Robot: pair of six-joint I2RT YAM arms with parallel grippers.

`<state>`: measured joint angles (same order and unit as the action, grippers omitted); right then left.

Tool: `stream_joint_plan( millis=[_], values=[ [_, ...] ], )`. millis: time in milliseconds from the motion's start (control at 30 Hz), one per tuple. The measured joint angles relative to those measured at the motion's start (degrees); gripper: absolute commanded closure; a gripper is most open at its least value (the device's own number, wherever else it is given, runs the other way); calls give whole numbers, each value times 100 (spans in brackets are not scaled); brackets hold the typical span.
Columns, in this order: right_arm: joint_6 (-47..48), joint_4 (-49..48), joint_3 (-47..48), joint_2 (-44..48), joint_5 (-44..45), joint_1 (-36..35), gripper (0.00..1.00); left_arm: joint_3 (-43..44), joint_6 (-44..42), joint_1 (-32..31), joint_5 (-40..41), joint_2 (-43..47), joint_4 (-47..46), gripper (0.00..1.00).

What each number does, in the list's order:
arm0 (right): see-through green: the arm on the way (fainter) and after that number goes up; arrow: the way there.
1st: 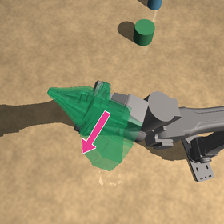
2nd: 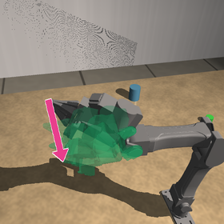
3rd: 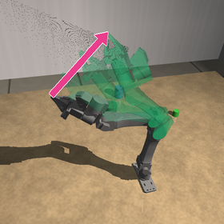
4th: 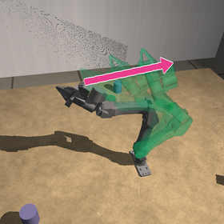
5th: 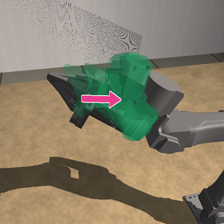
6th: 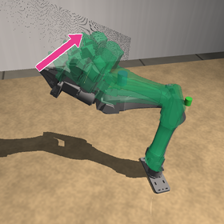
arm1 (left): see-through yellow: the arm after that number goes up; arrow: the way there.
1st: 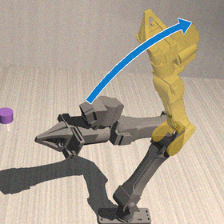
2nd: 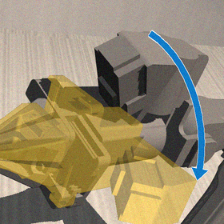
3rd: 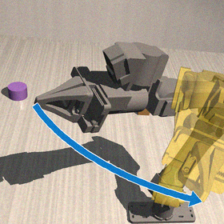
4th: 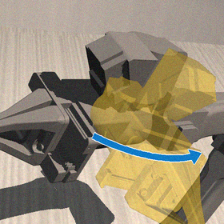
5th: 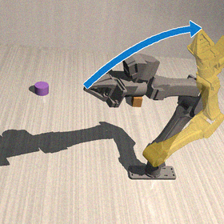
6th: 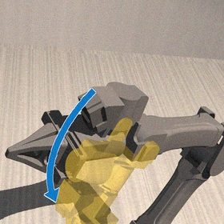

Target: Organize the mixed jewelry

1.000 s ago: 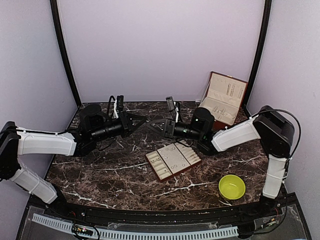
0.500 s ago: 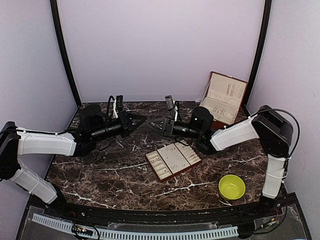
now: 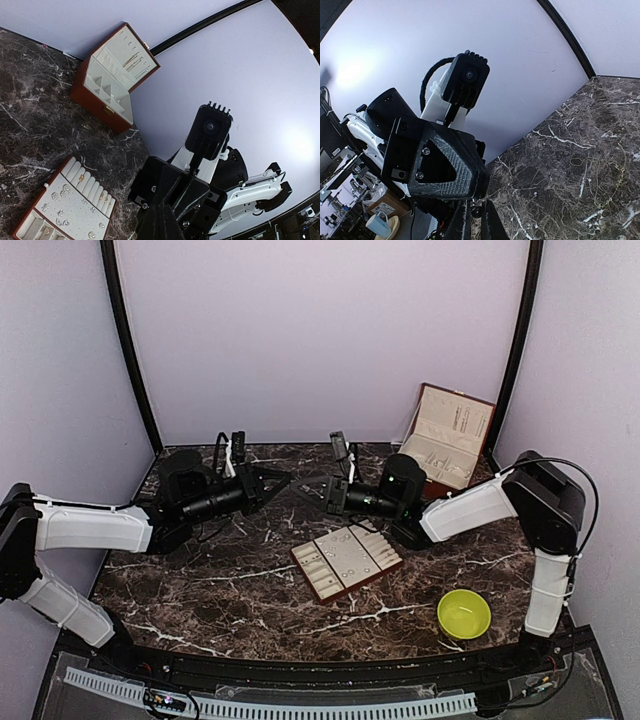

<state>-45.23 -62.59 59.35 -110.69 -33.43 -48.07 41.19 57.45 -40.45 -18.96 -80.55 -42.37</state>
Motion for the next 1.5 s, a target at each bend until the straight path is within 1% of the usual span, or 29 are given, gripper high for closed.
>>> stream_joint_plan(
  millis=[33,67,100,133,200,300,433,567,700,767,967,1033,1200,1367,1500],
  values=[
    [13,2,-2,0,2,0,95,0,-4,0,0,0,0,84],
    [24,2,-15,4,15,0,95,0,-22,0,-9,0,0,75],
    [39,4,-46,17,33,2,95,0,-28,-2,-17,2,4,70],
    [55,9,-94,42,44,11,95,0,-55,-4,-17,11,15,62],
    [90,57,-227,118,48,33,95,0,-118,-9,-11,50,76,55],
    [188,251,-468,317,48,68,95,0,-260,-9,13,186,234,48],
    [437,767,-721,723,79,127,95,0,-505,-7,129,420,544,42],
    [756,1440,-977,1272,129,203,95,39,-837,-7,214,597,1049,40],
    [1200,2411,-1145,1816,197,295,95,302,-1340,138,160,649,1893,40],
    [1491,3121,-1191,2107,286,339,95,439,-1580,295,79,656,2277,41],
    [2293,5108,-1202,2684,605,422,95,1005,-2597,1126,-186,675,3694,40],
    [2496,5727,-1200,2741,710,428,94,1207,-2946,1272,-173,675,4094,40],
    [2887,7178,-1086,2702,1102,433,94,1541,-3779,1296,-70,675,4747,40],
    [3104,8094,-745,2430,1392,426,94,1578,-4363,1296,188,678,5051,40],
    [3202,8550,-409,2055,1572,367,94,1558,-4699,1296,391,710,5121,39]
  ],
)
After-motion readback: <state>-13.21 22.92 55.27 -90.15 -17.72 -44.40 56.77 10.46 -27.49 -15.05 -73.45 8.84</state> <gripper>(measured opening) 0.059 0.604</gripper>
